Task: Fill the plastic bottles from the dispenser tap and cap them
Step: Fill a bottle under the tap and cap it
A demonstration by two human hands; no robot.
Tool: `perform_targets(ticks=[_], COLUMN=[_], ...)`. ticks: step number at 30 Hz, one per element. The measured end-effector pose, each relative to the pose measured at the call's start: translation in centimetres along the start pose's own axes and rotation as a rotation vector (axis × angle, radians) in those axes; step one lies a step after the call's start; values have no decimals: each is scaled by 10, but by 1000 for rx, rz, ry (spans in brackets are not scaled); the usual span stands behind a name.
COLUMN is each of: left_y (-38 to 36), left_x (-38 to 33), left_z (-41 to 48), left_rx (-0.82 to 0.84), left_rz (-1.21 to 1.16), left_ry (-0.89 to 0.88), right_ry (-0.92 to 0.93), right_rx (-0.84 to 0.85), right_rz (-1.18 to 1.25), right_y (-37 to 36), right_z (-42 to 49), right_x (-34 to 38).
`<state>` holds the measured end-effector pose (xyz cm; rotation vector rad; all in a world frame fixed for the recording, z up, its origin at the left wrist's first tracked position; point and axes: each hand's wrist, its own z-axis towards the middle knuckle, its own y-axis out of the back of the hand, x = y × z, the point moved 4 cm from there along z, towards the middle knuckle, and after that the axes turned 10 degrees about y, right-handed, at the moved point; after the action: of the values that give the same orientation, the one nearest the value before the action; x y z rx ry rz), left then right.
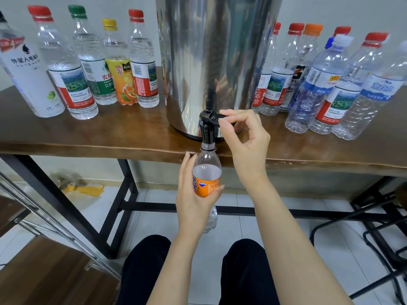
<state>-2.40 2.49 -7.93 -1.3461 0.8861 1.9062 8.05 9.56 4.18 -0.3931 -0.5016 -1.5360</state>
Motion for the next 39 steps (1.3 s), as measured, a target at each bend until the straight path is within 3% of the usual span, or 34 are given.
perform_targets(ticks=[39], left_y=[1], left_x=[0], left_z=[0], left_rx=[23], left_rz=[-16], left_ry=[30], right_ry=[10], right_rx=[-6], right_rz=[8], right_y=[0], right_z=[1], right_x=[2])
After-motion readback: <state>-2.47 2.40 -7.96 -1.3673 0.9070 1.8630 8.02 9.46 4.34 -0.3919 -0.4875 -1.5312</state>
